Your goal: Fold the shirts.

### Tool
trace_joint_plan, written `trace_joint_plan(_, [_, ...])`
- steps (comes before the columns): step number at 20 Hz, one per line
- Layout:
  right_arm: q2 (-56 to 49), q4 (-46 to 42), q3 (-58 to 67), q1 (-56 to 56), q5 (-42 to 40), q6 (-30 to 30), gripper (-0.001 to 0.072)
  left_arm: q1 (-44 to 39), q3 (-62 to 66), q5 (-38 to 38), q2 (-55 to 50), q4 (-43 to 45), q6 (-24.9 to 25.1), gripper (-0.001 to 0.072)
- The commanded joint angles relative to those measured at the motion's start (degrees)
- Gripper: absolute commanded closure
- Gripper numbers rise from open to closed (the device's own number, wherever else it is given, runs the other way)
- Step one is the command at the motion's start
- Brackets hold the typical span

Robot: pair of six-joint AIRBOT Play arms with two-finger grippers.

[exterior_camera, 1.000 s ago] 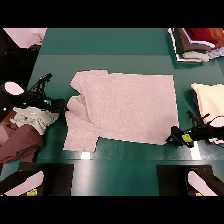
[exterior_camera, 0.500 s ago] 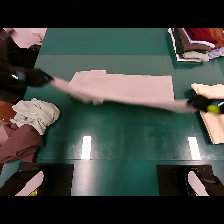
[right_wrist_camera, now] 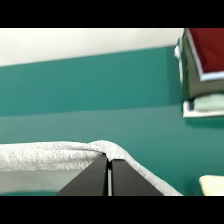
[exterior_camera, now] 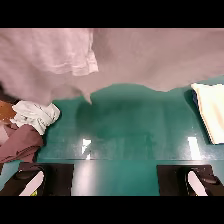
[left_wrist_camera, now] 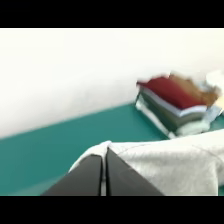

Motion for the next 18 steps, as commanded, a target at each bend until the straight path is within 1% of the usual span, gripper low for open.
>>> trace_joint_plan(1, [0.0,-5.9,9.4,0.0,5.0,0.0,0.07,0.0,9.7,-1.2,0.1,-6.0,-2.0,0.0684])
trace_joint_plan(2, [0.0,-7.5,11.6,0.0,6.0,0.0,0.07,0.0,9.8,-1.3,0.1,-8.1,-2.0,0.0684])
trace_joint_plan(4, [-1.4,-9.1,15.7,0.0,8.5,0.1,0.07,0.0,7.7,-2.0,0.1,-8.1,-2.0,0.0685])
trace_joint_plan(6, [-5.8,-8.8,20.4,0.0,13.6,0.1,0.07,0.0,1.4,-2.4,0.1,-5.9,-1.9,0.0684])
trace_joint_plan(8, [-12.4,-8.4,23.5,0.0,20.5,0.0,0.07,0.0,-7.8,-3.6,-0.4,-5.7,-1.7,0.0685])
trace_joint_plan(10, [-19.8,-8.4,23.3,0.1,26.0,0.0,0.07,0.0,-16.6,-4.8,-2.6,-5.3,-1.5,0.0684])
trace_joint_plan(12, [-26.5,-8.4,19.0,0.0,28.6,0.0,0.07,0.0,-24.1,-5.7,-6.9,-4.5,0.2,0.0684])
trace_joint_plan(15, [-35.7,-8.4,10.9,1.3,27.6,-1.9,0.07,0.0,-30.3,-5.8,-15.8,-4.4,1.4,0.0684])
trace_joint_plan(18, [-43.3,-8.5,4.7,3.5,20.3,-3.5,0.07,-0.2,-31.4,-4.5,-27.5,-4.5,2.8,0.0684])
